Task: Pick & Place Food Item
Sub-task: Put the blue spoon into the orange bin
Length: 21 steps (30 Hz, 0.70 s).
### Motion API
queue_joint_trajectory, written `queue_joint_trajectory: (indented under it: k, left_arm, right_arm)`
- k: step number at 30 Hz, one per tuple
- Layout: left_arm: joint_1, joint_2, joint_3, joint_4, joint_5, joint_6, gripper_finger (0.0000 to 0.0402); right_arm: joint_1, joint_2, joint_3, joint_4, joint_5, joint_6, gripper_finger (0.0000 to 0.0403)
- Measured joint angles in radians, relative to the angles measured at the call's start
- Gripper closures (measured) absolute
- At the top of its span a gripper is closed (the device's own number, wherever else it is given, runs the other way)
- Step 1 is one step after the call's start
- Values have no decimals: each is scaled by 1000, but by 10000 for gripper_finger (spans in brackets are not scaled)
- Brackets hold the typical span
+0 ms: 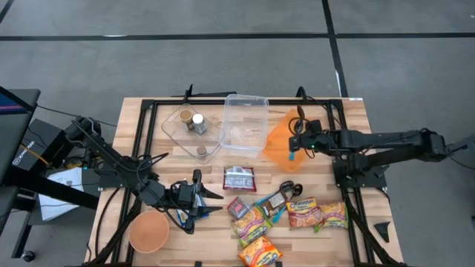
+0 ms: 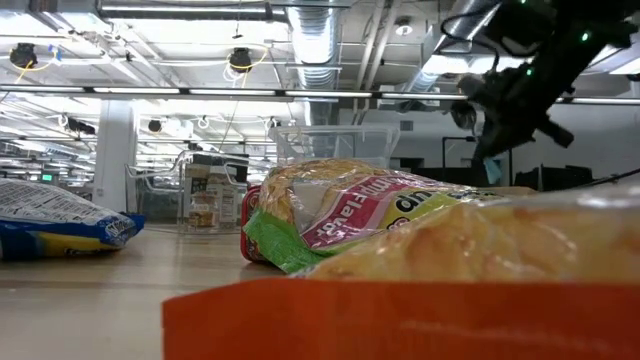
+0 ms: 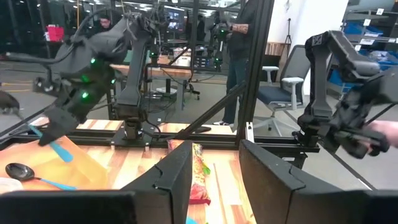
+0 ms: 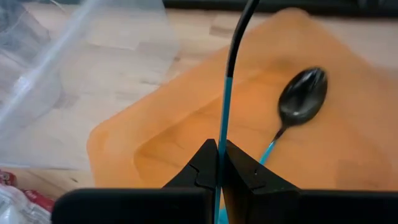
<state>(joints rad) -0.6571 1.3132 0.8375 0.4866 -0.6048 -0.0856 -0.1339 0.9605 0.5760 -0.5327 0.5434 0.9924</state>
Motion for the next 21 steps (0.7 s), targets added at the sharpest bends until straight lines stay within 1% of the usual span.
queue_joint_trajectory:
  k: [2,6,9,11,15,19,21]
  left_arm:
    - [0,0,0,0,0,0,277]
    - [0,0,0,0,0,1,275]
    - [0,0,0,-1,0,2,275]
    - [0,0,0,-6,0,2,275]
    - [0,0,0,-16,0,1,272]
    - [0,0,0,-16,0,0,274]
    - [0,0,0,-16,0,0,275]
  right_arm:
    - [-31,1,-35,63,-36,-13,398]
    - [-84,24,-78,132,-80,-17,398]
    - [-123,45,-107,182,-146,-25,398]
    - [-149,62,-123,186,-196,-25,398]
    - [-186,80,-144,217,-259,-31,398]
    - [-214,81,-189,324,-332,-46,398]
    - [-226,81,-206,338,-362,-50,398]
